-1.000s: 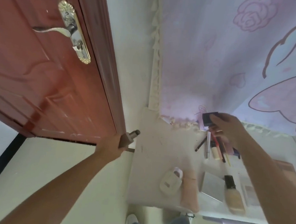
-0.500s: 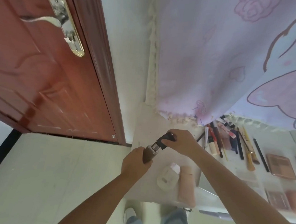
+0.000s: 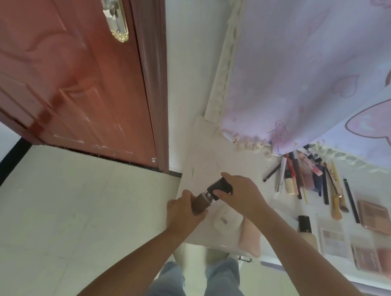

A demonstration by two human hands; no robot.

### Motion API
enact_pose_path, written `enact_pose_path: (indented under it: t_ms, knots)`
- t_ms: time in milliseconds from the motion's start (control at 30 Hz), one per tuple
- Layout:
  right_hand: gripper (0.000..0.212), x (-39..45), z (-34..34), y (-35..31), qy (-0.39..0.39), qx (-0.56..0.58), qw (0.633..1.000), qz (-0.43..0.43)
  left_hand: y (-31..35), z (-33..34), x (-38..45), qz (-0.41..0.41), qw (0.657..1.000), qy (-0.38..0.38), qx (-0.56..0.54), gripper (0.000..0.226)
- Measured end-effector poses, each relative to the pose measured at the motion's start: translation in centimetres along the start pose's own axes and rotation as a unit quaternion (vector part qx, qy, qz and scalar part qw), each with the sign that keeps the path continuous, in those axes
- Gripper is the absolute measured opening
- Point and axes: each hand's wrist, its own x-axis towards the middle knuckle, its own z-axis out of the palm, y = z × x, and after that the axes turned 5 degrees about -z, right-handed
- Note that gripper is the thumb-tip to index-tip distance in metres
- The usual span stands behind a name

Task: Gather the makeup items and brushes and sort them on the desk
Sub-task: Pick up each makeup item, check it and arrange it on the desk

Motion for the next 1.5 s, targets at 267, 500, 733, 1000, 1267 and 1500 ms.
enact_pose_path:
  t_ms: [267, 500, 733, 1000, 1267, 1500]
  knots:
    - [0.049, 0.1, 0.3, -0.6, -0.032, -0.024, 0.999, -0.032, -1.4, -0.7, 0.7, 0.014, 0.995, -0.095, -0.012, 0.052]
    - [0.052, 0.5, -1.0, -1.7, -0.055, -0.043, 0.996, -0.062, -0.6, -2.4, 1.6, 0.116, 0.98, -0.159, -0.043, 0.026]
    - [0.049, -1.4, -0.9, -1.4, -0.059, -0.096, 0.987, -0.116, -0.8, -1.7, 2.4, 0.154, 0.976, -0.15, -0.041, 0.024]
    - [0.048, -2.0, -0.5, -0.9, -0.039, -0.079, 0.99, -0.112, -0.6, -1.0, 2.7, 0.174, 0.972, -0.158, -0.026, 0.029]
    - [0.055, -2.7, -0.4, 0.0, -0.014, -0.001, 0.997, -0.077, -1.0, -1.2, 2.7, 0.159, 0.977, -0.144, 0.009, 0.033]
    - [0.05, -3.6, 3.1, 3.9, 0.014, 0.062, 0.98, 0.189, -2.0, -0.8, 1.8, 0.129, 0.985, -0.112, -0.003, 0.04]
